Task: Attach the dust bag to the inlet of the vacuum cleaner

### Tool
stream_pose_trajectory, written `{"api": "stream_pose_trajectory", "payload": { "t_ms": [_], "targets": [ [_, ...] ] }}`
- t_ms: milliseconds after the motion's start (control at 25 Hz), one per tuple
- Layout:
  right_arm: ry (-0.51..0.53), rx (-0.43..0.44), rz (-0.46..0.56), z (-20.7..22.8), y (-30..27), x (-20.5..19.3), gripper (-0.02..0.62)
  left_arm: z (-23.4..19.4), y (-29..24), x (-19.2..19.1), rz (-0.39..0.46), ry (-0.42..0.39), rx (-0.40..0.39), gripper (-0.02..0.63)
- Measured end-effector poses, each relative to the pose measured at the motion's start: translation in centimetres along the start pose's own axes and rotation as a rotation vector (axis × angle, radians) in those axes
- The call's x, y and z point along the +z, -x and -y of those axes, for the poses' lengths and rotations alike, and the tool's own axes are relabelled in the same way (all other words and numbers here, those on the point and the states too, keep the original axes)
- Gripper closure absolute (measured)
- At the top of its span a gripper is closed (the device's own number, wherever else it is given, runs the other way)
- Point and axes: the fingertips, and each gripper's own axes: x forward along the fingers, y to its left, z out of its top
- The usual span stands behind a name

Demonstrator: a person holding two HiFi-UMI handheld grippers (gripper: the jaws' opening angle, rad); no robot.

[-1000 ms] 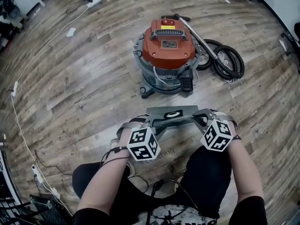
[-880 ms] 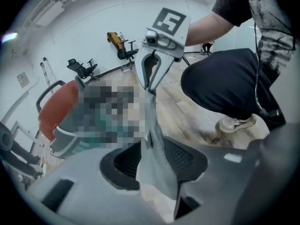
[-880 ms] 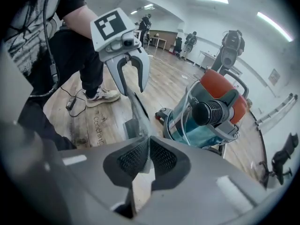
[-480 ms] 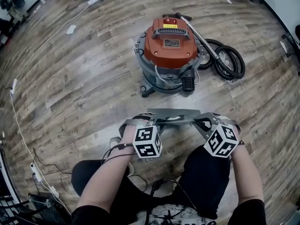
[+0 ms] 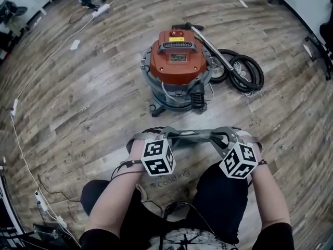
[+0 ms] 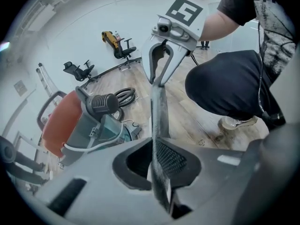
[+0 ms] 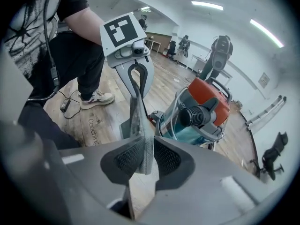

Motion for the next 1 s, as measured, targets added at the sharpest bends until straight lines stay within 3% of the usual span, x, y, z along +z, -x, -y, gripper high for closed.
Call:
{"api": "stream_pose_trajectory", "payload": {
  "t_ms": [160,360,760,880,1000],
  "targets": [
    [0.037,0.0,0.014,0.8,2.1,1.2,0.41,-0.6,1.2,1.5,-0.036,-0.043,0.015,0.581],
    [0.114,-0.008,0.007,0.7,2.1,3.0,0.403,-1.9,2.5,4.4,-0.066,-0.087,0.05,0.583],
    [0.186,-0.024,-0.035,0.7,1.8,2.5,0.497,-1.4,3.9,6.6,-0.086,-0.116,0.087,0.581],
    [0.214,-0.033,-0.029,0.9,2.1,2.5,0.551,-1.4,4.0,6.8,-0.085,-0.11,0.09,0.581],
    [0.209,-0.056,-0.026,2.0,2.2,3.0,0.558,-2.4,4.2,6.8,-0.077,-0.095,0.112,0.581]
  ]
}}
